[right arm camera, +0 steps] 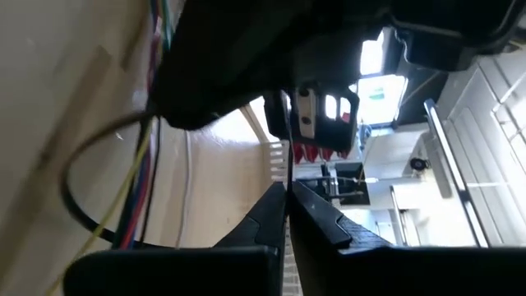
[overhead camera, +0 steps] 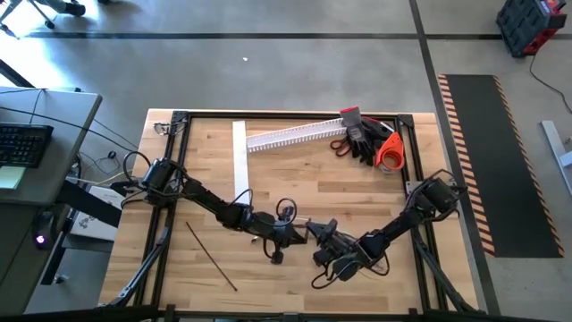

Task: Ziptie cables
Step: Wrap the cable wires with the black zip tie

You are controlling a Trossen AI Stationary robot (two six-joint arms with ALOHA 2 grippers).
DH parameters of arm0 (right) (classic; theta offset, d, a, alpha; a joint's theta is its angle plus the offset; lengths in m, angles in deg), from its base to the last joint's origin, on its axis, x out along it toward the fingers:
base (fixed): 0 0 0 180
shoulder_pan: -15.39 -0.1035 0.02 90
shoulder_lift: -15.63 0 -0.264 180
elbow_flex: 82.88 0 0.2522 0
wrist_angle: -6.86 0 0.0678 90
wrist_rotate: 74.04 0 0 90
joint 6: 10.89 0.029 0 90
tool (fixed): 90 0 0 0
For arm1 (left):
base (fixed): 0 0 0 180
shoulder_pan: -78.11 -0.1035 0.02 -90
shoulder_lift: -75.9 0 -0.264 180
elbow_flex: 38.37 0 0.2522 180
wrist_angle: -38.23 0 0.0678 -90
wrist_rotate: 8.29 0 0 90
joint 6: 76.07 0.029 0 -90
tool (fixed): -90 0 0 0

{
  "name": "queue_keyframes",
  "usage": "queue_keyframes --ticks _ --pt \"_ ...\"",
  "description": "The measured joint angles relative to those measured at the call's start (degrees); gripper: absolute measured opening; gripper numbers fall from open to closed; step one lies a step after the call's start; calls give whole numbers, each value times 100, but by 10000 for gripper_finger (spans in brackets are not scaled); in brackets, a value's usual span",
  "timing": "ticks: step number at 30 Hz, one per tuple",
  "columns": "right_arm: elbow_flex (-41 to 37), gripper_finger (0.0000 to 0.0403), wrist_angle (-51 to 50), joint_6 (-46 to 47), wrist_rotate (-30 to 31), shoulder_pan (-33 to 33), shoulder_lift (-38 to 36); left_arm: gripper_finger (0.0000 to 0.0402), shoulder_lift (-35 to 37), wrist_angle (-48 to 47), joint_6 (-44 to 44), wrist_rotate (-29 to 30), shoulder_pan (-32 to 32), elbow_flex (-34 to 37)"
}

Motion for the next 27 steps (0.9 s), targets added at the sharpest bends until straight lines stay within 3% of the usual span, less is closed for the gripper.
queue_keyframes --ticks 8,27 --pt "0 0 18 0 -57 -12 2 0 0 0 -182 -30 -1 0" --pt "0 0 42 295 -204 -12 4 0 -2 134 -1663 -922 -268 35"
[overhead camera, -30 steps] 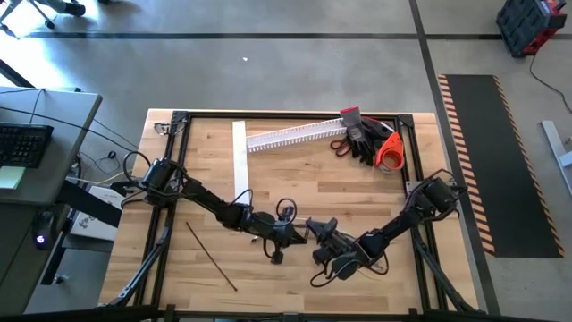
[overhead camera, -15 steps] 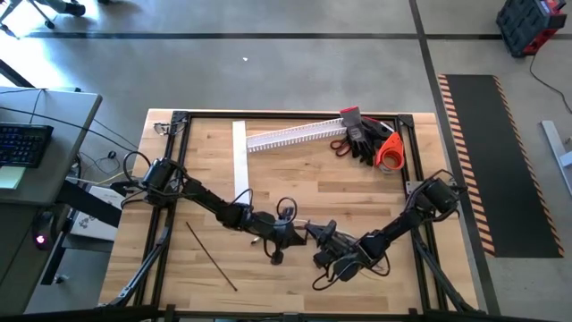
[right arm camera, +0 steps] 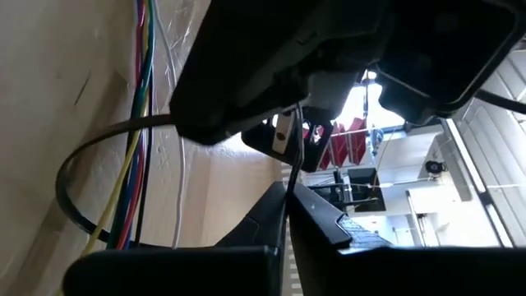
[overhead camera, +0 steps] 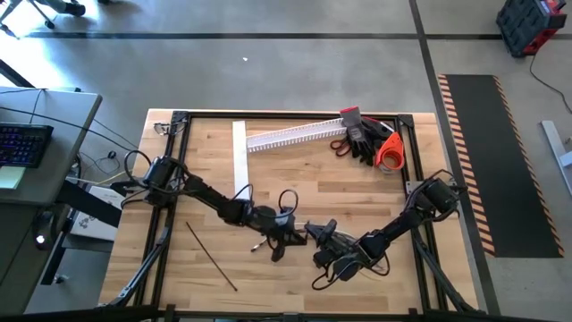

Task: Ziptie cables
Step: Wrap the cable wires with the black zip tie

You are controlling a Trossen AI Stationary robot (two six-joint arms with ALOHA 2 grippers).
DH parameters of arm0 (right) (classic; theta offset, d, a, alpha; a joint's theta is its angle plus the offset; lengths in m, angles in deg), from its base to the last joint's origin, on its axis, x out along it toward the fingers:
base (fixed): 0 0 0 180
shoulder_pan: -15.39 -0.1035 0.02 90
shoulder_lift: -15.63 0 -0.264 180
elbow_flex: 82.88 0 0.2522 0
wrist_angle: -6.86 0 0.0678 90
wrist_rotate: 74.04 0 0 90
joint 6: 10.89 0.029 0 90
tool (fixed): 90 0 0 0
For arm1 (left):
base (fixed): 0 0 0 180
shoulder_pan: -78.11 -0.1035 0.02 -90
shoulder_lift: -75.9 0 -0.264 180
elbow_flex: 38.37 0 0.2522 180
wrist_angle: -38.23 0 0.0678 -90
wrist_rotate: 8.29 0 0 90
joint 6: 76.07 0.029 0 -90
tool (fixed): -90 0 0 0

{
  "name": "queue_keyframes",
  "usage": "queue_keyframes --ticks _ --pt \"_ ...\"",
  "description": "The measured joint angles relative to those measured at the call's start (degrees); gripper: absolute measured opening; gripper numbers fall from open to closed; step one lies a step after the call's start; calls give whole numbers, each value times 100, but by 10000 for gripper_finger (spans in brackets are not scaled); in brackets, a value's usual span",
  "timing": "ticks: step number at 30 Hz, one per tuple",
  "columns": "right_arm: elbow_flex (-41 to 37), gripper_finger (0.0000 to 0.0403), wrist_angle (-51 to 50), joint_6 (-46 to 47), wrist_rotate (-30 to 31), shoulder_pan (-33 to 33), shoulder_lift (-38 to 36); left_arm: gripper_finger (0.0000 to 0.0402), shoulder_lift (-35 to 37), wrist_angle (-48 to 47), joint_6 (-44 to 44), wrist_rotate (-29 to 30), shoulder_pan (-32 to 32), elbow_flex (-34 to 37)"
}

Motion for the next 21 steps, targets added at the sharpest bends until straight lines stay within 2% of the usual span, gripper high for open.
queue_keyframes --ticks 6,13,21 --pt "0 0 -352 336 -36 -2 0 0 -2 91 -166 -265 -5 0" --pt "2 0 -312 502 -26 2 0 0 -2 80 -394 -426 -73 2" --pt "2 0 -313 1544 168 84 0 0 -2 80 -394 -433 -71 2"
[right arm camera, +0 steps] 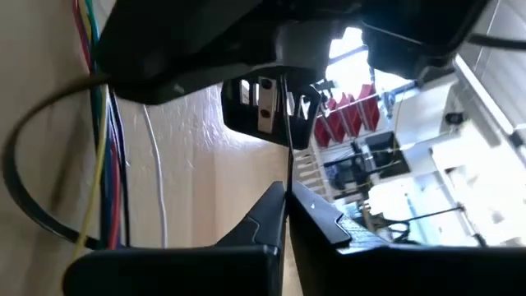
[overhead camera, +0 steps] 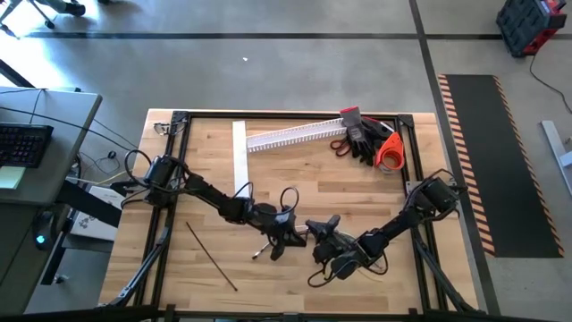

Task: Ziptie cables
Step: Wrap the cable wires with the black zip tie

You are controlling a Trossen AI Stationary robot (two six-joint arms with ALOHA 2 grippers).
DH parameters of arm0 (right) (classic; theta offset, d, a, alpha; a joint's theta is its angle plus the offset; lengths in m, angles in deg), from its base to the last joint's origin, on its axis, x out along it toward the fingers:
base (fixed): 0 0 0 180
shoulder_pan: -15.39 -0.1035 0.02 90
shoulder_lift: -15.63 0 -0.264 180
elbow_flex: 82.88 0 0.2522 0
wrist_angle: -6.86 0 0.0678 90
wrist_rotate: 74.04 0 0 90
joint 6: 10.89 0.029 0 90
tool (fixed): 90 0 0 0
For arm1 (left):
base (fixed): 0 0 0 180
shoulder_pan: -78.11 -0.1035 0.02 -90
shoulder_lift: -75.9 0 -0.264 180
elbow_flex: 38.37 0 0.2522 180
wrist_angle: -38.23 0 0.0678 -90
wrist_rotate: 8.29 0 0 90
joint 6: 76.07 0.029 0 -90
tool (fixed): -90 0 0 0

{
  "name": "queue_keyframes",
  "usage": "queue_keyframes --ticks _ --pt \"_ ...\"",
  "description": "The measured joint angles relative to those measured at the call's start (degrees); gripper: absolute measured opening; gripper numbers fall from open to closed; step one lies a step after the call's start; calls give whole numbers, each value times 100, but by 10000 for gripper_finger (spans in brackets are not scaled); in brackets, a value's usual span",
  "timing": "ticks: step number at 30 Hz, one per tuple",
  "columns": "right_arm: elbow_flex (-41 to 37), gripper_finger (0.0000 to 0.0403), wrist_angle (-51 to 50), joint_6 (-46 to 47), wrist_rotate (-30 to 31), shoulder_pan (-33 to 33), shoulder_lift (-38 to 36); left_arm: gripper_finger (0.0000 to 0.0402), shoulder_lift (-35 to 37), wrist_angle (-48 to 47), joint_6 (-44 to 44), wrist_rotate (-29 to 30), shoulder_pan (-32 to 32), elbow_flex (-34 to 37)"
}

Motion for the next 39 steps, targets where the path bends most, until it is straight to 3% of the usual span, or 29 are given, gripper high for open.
queue_keyframes --ticks 22,33,39 --pt "14 0 169 -234 -55 -38 0 0 0 -2 -4 56 -2 0" --pt "306 0 -473 -234 -100 -62 0 0 0 -4 -71 81 -7 2" --pt "304 0 -478 -405 -74 -171 0 0 0 -2 -516 15 -110 2"
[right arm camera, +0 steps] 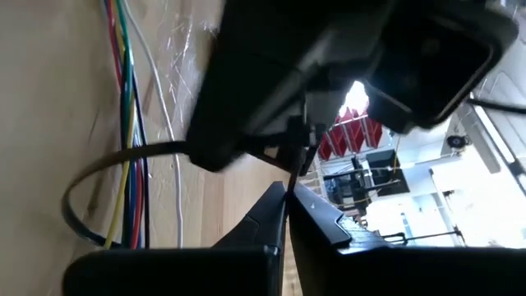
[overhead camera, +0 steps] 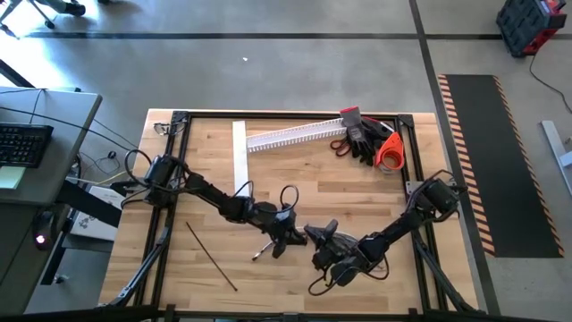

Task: Ziptie cables
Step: Wrap the cable wires with the black zip tie

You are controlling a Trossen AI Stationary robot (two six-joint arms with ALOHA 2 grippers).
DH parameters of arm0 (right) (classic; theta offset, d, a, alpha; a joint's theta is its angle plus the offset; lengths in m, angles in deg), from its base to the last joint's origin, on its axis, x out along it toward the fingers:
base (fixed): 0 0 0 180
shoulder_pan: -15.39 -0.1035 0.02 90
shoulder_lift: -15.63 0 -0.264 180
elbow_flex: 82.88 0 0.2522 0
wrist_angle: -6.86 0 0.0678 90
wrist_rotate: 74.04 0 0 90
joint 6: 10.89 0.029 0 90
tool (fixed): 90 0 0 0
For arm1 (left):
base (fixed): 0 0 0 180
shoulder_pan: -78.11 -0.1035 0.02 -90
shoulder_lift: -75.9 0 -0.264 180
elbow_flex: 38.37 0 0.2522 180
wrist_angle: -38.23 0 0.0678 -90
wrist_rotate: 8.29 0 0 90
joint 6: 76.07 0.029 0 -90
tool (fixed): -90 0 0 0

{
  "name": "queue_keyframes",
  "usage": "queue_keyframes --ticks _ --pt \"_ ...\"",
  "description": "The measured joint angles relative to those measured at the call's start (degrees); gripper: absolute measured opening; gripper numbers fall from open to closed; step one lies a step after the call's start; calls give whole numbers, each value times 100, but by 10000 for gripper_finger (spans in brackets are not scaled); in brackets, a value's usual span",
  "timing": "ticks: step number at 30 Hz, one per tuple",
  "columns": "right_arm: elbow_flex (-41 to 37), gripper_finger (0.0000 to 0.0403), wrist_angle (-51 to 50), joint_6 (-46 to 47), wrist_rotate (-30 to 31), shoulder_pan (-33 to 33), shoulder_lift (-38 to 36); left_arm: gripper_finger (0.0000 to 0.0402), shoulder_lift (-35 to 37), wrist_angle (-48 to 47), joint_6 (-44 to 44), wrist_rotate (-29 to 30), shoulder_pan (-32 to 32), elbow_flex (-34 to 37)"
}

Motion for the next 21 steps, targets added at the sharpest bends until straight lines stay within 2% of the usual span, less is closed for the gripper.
queue_keyframes --ticks 11,15,21 --pt "0 0 335 -624 63 -32 0 0 0 0 -331 -213 -97 0" --pt "0 0 465 -900 41 -69 0 0 0 261 -407 -581 -156 2" --pt "221 0 462 -1146 -20 -166 -2 0 -2 580 -508 -825 -187 2"
